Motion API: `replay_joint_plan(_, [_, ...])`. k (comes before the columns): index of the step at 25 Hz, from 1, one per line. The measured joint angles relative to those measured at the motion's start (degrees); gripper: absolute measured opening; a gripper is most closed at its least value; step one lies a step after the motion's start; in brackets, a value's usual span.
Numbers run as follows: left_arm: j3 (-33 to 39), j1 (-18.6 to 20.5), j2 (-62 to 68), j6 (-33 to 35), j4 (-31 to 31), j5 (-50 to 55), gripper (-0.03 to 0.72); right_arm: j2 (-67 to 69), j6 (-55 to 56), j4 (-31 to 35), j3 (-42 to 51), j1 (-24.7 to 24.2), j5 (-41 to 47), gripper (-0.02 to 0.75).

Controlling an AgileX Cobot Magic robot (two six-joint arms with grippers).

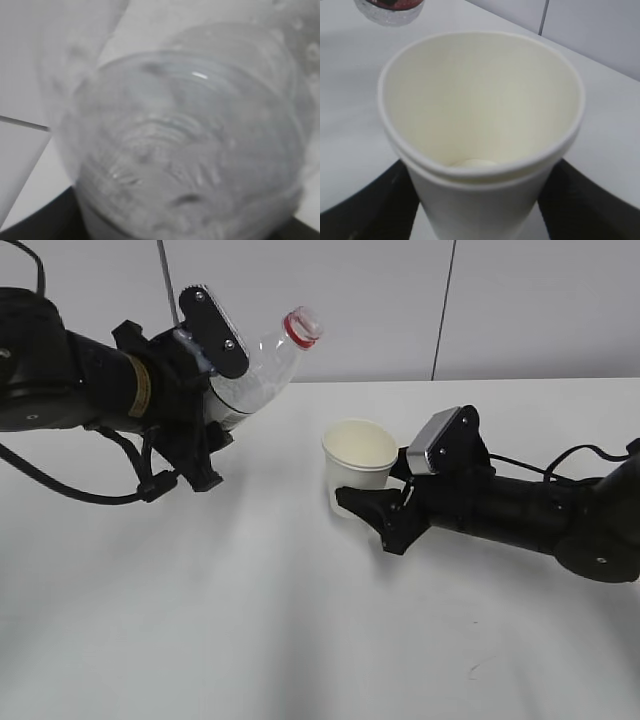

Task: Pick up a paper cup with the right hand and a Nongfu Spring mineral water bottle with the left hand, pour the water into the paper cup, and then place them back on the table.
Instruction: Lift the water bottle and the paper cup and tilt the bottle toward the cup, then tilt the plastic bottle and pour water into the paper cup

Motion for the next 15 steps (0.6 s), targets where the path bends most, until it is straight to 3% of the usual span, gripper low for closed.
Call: replay_joint_plan(15, [0.00, -0.20, 0.00, 0.15, 11.27, 5.50, 0.420, -0.11, 4.16, -10.20, -3.24, 0.00, 3.40, 0.514])
